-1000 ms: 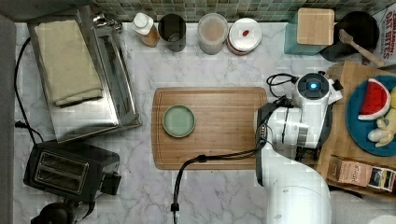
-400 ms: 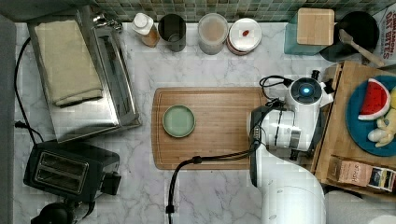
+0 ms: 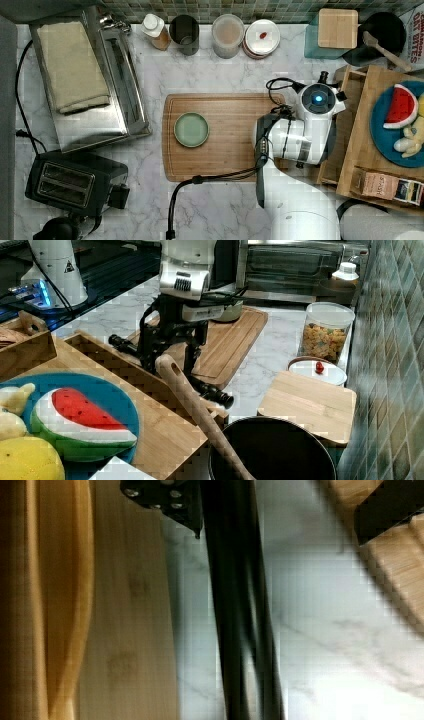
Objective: Open the drawer.
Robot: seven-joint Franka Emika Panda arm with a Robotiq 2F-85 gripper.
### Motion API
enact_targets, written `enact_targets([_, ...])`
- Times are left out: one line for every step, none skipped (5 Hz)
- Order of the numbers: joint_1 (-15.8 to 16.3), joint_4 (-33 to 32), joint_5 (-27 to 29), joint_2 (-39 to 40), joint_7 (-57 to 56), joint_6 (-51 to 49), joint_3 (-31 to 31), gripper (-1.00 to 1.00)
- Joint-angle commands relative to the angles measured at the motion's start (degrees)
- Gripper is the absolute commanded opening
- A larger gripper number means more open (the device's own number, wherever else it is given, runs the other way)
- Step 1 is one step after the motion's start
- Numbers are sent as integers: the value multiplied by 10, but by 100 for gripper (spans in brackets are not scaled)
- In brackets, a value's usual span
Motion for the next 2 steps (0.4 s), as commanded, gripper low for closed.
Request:
enact_targets([82,-18,54,-34,39,2,90,100])
enact_targets([81,-18,68,-38,34,0,109,100])
